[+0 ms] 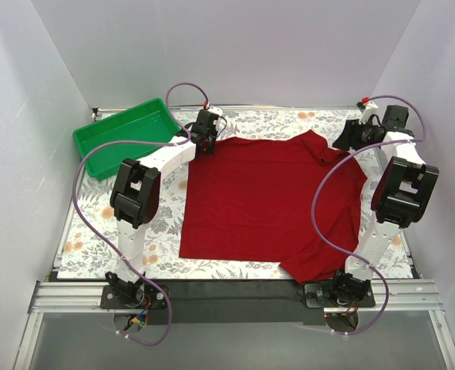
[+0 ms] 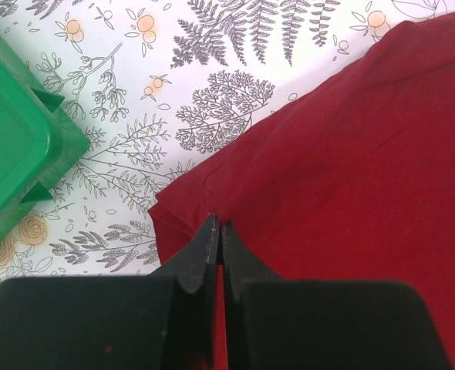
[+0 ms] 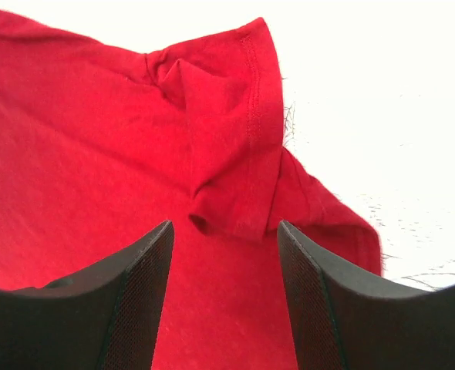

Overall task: Fold and stack the t-shirts
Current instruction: Fold the tshirt

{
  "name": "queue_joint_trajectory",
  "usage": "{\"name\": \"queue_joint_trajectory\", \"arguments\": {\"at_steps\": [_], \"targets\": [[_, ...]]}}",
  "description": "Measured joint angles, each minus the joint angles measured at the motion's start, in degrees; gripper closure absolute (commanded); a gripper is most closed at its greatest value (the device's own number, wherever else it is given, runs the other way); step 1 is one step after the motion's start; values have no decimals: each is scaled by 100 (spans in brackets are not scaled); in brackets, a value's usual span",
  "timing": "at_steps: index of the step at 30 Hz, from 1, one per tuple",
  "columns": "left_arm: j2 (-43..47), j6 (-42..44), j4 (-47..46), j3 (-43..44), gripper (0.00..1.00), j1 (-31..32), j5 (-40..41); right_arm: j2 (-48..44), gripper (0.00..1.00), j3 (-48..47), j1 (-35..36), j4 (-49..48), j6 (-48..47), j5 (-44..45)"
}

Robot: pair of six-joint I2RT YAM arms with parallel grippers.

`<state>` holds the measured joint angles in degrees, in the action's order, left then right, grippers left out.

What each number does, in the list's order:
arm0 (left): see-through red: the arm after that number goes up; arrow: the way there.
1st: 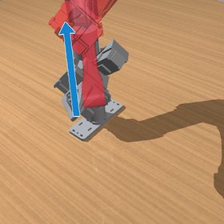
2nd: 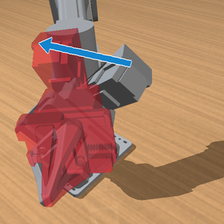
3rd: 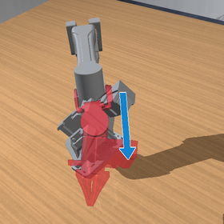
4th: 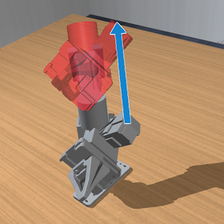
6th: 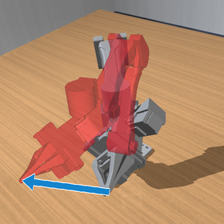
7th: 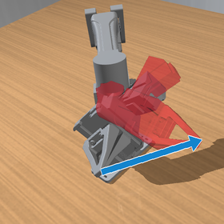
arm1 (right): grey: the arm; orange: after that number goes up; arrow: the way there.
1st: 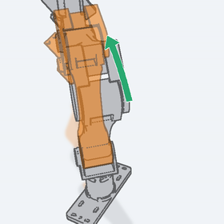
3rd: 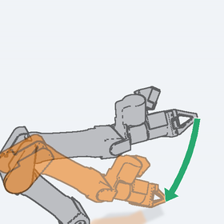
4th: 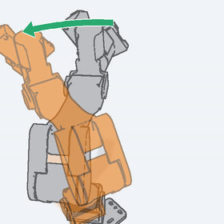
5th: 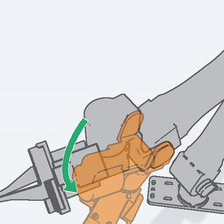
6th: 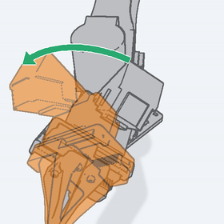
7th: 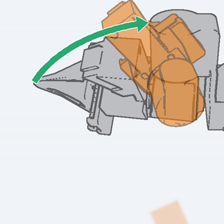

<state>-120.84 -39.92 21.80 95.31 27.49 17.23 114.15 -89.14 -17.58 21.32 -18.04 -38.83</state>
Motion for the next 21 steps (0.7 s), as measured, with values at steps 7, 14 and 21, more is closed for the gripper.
{"name": "queue_joint_trajectory", "arguments": {"at_steps": [7, 14, 21], "targets": [[0, -2, 0, 0, 100, 0, -20, 584, 50, -236, 74, 74, 531, 90], [0, -17, 0, 0, 100, 0, -35, 863, 53, -236, 94, 284, 717, 267], [0, -26, 0, 0, 100, 0, -37, 863, 54, -236, 94, 280, 754, 420]]}}
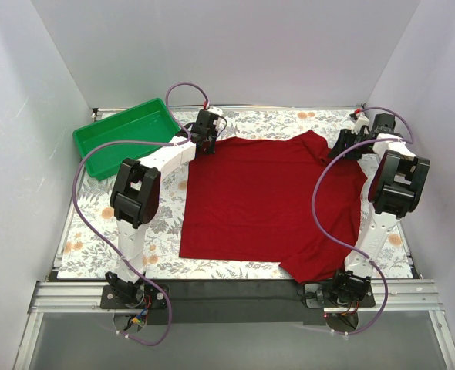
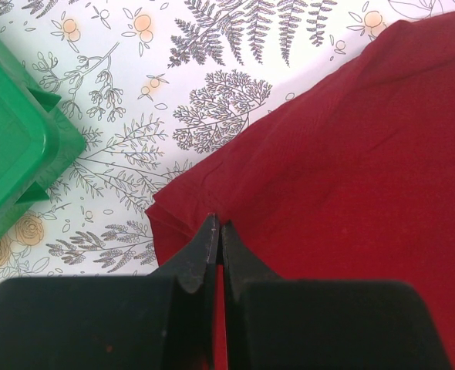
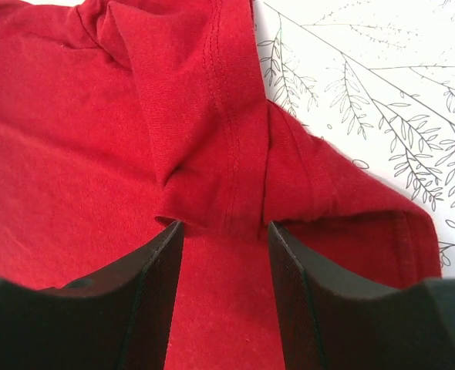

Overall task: Fold and stack the t-shirts
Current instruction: Fold the tshirt

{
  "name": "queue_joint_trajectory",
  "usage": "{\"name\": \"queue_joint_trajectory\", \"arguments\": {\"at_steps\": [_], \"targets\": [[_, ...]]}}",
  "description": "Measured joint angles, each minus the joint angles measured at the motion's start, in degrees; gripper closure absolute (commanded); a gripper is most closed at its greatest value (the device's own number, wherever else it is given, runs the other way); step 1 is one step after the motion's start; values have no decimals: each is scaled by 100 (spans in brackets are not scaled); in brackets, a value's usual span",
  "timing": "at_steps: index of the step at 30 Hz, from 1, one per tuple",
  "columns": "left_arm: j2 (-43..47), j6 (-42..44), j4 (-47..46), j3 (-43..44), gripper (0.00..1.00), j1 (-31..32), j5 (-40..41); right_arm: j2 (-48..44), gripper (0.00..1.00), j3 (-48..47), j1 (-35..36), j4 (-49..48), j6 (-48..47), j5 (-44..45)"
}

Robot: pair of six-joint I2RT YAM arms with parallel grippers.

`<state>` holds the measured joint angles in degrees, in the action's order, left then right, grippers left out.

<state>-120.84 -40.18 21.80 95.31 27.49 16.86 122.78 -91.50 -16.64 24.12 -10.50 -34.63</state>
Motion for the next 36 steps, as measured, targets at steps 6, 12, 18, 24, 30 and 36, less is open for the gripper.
{"name": "queue_joint_trajectory", "arguments": {"at_steps": [6, 12, 18, 24, 30, 36], "targets": [[0, -13, 0, -2, 100, 0, -2, 55, 56, 0, 0, 2, 37, 2], [0, -13, 0, 0, 100, 0, -2, 103, 57, 0, 17, 2, 92, 0], [0, -13, 0, 0, 100, 0, 0, 138, 59, 0, 31, 2, 127, -2], [0, -11, 0, 0, 100, 0, 0, 140, 62, 0, 55, 2, 136, -4], [0, -11, 0, 0, 100, 0, 0, 144, 67, 0, 59, 2, 157, 0], [0, -11, 0, -2, 100, 0, 0, 267, 74, -17, 63, -2, 197, 33]]}}
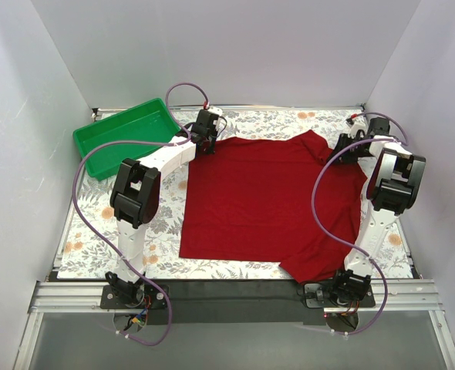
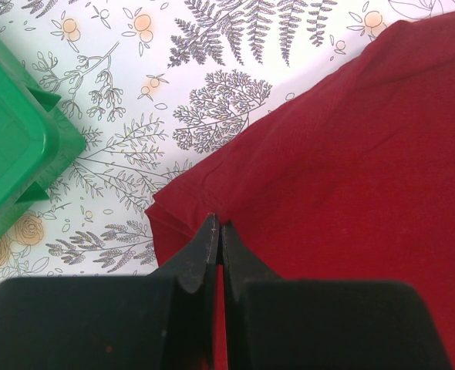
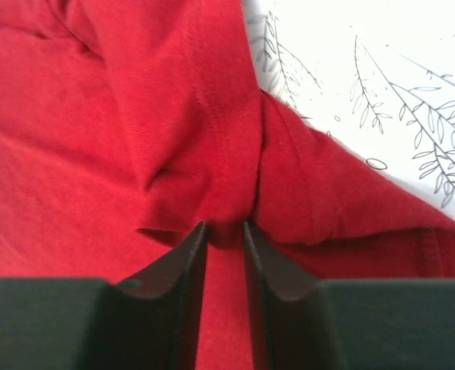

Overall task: Fold and stack the t-shirts
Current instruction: Fold the tshirt

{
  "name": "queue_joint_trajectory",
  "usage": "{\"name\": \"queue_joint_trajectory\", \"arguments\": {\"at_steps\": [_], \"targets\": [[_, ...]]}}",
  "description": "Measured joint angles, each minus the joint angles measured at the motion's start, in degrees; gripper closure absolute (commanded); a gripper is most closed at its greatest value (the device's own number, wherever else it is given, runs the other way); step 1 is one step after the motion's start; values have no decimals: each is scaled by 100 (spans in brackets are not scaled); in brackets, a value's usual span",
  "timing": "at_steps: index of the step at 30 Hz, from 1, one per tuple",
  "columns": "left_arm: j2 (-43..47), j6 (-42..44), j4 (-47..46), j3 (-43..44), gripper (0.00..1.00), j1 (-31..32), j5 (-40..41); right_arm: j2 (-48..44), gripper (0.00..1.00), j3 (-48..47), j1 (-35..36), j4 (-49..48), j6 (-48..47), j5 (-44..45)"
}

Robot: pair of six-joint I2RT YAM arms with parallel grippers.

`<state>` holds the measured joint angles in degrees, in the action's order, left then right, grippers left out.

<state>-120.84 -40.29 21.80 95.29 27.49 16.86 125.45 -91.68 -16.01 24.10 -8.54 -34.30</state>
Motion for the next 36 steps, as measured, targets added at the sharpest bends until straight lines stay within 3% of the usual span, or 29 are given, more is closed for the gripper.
{"name": "queue_joint_trajectory", "arguments": {"at_steps": [5, 9, 36], "targets": [[0, 0, 0, 0, 100, 0, 0, 114, 83, -50, 0, -7, 85, 7], [0, 0, 0, 0, 100, 0, 2, 140, 99, -79, 0, -2, 105, 35], [146, 44, 0, 2, 100, -153, 9, -850, 99, -691, 4, 522, -741, 413]]}}
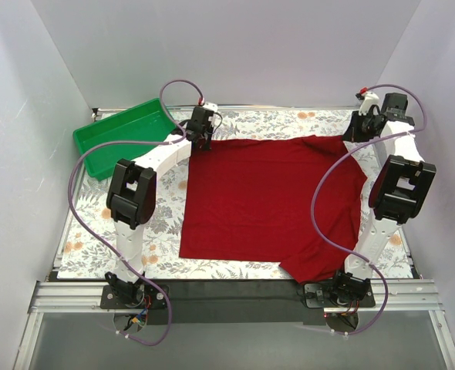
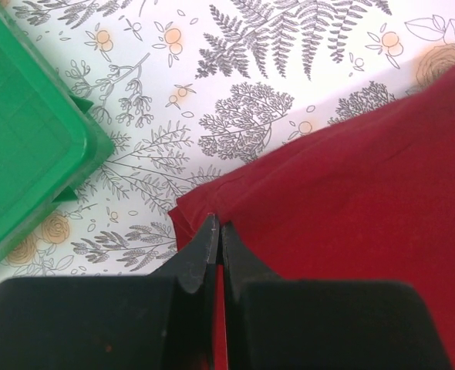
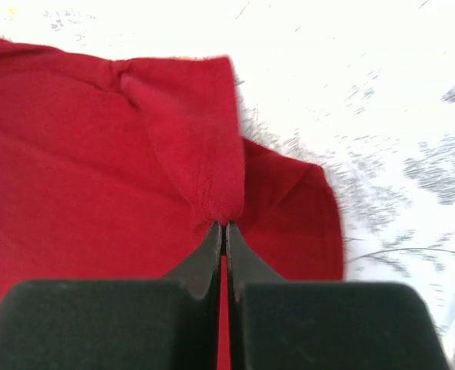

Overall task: Fold and stack the t-shirts
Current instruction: Fold the tshirt

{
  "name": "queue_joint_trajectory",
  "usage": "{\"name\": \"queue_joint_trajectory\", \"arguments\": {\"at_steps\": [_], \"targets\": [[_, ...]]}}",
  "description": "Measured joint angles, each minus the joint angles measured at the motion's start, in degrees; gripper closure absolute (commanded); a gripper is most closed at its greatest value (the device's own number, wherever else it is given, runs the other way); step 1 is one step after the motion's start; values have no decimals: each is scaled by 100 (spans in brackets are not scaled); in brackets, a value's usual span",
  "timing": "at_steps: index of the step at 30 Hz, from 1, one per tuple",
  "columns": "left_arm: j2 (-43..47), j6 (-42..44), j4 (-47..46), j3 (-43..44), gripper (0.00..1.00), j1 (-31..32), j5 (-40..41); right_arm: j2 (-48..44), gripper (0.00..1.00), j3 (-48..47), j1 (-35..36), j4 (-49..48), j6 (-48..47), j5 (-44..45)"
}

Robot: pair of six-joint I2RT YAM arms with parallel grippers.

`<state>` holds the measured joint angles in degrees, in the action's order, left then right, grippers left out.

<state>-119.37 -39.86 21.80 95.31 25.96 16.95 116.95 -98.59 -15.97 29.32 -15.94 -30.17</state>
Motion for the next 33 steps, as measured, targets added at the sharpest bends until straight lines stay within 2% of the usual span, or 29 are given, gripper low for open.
{"name": "queue_joint_trajectory", "arguments": {"at_steps": [10, 14, 19, 27, 30, 33], "targets": [[125, -240, -70, 535, 100, -433, -387, -197, 99, -1563, 184, 398, -1137, 750], [511, -457, -146, 533, 100, -662, -623, -732, 99, -1497, 267, 354, -1394, 957], [992, -560, -339, 417, 100, -802, -741, -1703, 99, -846, 282, 144, -1539, 1102], [1569, -608, -474, -278, 100, -837, -835, -2411, 99, -894, 282, 98, -1600, 1211], [2070, -629, -595, -627, 100, -837, -898, -2651, 99, -1287, 284, 120, -1600, 1252], [2999, -688, -909, -1102, 100, -839, -1014, -3056, 99, -1720, 284, 114, -1591, 1294]]}}
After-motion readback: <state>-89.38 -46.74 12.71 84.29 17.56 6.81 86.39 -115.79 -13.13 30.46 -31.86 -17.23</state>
